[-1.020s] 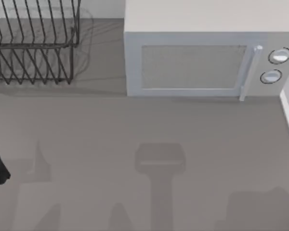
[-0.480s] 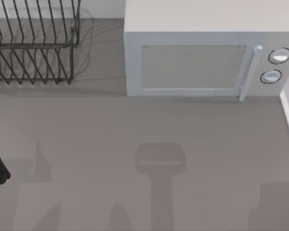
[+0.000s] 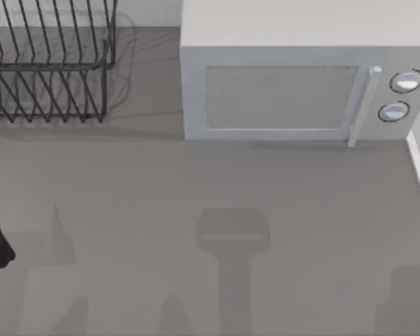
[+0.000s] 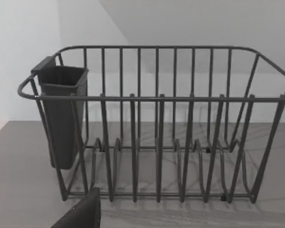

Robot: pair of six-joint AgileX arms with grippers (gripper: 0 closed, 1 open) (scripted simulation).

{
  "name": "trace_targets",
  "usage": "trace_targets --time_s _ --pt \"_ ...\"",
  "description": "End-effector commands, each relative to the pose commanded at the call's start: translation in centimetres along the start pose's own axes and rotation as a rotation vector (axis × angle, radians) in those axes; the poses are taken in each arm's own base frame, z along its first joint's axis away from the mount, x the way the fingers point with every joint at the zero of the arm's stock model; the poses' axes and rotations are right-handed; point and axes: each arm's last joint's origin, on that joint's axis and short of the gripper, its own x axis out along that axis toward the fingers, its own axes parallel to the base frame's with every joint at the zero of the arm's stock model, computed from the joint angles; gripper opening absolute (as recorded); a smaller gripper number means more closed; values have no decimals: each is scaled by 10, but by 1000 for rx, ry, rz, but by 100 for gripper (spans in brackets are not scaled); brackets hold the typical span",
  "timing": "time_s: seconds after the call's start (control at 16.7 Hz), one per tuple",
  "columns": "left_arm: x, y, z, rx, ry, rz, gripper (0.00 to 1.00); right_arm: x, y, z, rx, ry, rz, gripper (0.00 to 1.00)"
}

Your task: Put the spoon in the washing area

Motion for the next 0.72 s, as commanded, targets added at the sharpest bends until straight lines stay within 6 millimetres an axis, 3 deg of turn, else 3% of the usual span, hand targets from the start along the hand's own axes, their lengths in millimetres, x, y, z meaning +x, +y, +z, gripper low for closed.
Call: trace_targets --time_s 0.12,0.72 --pt "0 0 0 0 0 0 100 0 0 0 0 0 0 100" --pt "0 0 0 0 0 0 100 0 0 0 0 0 0 25"
